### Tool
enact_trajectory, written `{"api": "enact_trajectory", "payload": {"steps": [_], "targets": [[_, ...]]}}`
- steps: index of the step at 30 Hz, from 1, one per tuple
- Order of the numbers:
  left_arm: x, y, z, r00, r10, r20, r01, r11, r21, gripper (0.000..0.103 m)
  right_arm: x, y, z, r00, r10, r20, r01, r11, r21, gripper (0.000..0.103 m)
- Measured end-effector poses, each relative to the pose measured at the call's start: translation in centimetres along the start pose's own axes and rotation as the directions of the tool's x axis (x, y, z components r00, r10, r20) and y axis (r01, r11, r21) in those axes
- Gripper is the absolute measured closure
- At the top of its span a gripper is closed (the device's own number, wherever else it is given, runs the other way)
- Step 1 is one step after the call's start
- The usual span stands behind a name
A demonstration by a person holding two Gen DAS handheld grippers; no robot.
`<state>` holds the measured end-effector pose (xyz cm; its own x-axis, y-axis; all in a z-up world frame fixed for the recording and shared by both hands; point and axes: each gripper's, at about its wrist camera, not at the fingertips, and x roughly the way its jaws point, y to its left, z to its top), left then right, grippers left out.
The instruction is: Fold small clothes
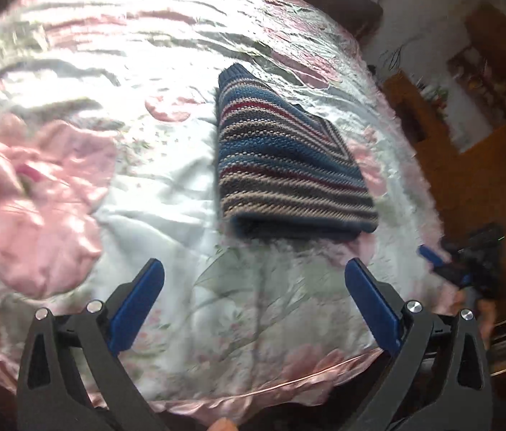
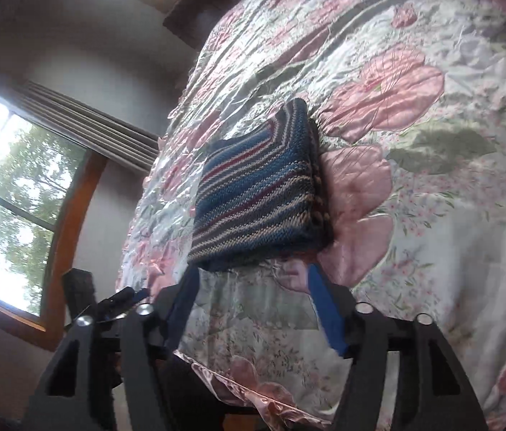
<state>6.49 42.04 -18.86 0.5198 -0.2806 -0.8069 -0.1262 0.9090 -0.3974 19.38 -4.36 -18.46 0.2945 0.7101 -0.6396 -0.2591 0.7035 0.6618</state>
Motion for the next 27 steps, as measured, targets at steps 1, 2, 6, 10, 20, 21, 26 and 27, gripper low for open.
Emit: {"api": "enact_trajectory", "payload": {"steps": [1, 2, 6, 10, 20, 21, 26, 27], "targets": [[-1.7, -1.7, -1.4, 0.996, 0.082, 0.048, -0.085, 0.994, 0.068, 0.003, -1.6, 1.1, -1.5, 0.998, -0.062, 0.03, 0.063, 0.997, -0.039, 0.017], [-3.4, -3.3, -2.8, 0.985, 0.136, 0.104, -0.148, 0.982, 0.119, 0.003, -2.8, 2.5, -3.2, 0.992, -0.109, 0.056, 0.114, 0.99, -0.08, 0.01], [-8.8, -8.8, -7.6, 0.922, 0.279, 0.27, -0.333, 0.926, 0.18, 0.003, -5.9, 7.7, -9.4, 0.916, -0.37, 0.156, 0.398, 0.888, -0.23, 0.004], [-12.4, -10.5, -9.7, 0.945, 0.257, 0.202, -0.282, 0.953, 0.109, 0.003, -8.1, 12.3, -14.0, 0.865, -0.442, 0.237, 0.498, 0.812, -0.304, 0.004], [-19.2, -13.5, -13.4, 0.953, 0.194, 0.232, -0.226, 0.967, 0.118, 0.003, -13.1, 18.4, -16.6, 0.828, -0.463, 0.318, 0.548, 0.789, -0.278, 0.004], [-19.4, -13.7, -13.5, 0.952, 0.192, 0.238, -0.226, 0.966, 0.127, 0.003, -13.0, 18.6, -16.7, 0.824, -0.467, 0.322, 0.554, 0.784, -0.281, 0.004], [-19.0, -14.3, -13.5, 0.953, 0.189, 0.237, -0.228, 0.963, 0.145, 0.003, -12.1, 19.4, -17.2, 0.796, -0.507, 0.331, 0.597, 0.747, -0.293, 0.004], [-18.9, -14.2, -13.5, 0.953, 0.189, 0.236, -0.227, 0.963, 0.144, 0.003, -11.8, 19.5, -17.3, 0.797, -0.507, 0.328, 0.597, 0.746, -0.295, 0.004]]}}
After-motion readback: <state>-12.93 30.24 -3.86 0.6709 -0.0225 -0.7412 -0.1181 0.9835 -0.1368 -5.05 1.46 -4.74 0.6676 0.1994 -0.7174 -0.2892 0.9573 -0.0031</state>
